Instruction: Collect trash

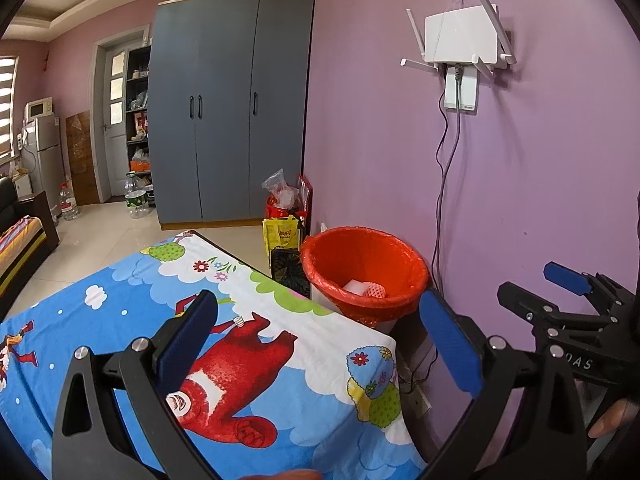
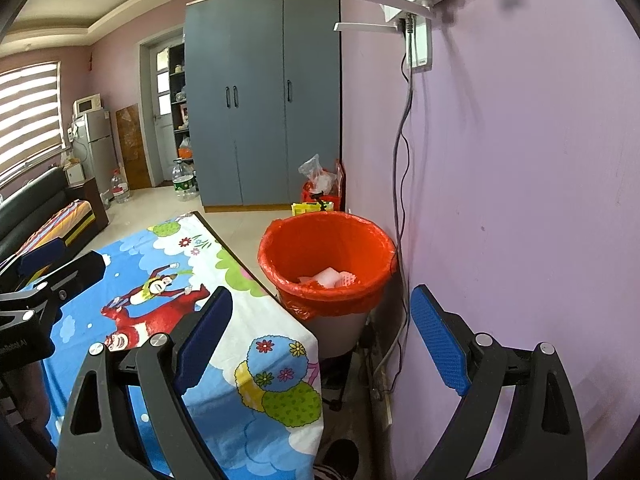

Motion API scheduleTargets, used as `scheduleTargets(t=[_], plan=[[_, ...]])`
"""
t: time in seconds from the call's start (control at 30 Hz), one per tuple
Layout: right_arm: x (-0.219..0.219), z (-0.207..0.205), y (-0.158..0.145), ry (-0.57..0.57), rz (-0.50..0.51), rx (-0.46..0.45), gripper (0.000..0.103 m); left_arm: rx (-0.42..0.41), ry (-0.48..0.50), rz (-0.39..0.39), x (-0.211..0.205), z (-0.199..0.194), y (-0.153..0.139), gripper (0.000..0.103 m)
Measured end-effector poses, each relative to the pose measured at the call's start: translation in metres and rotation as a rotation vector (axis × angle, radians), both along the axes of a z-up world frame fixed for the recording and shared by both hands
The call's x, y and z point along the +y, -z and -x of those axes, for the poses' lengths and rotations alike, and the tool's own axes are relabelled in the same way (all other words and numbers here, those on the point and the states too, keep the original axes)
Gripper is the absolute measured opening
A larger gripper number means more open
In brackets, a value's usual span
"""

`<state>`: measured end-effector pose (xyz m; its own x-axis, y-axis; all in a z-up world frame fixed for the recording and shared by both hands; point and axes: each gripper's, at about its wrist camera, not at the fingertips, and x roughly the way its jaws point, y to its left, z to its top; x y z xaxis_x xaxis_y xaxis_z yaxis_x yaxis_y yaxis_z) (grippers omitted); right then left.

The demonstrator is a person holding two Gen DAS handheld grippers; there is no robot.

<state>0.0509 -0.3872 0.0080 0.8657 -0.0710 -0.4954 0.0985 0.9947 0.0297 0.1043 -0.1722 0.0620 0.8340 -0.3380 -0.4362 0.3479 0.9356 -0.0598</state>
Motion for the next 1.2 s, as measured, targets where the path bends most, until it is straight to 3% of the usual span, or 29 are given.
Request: scheduleTargets(t=[1.2], plan=[[0.0043,0.0078,-0.0053,0.005,0.007,-0.009,0.085,-0.008,-0.01,-0.02,0.0033,0.0064,0.0034,0.098]])
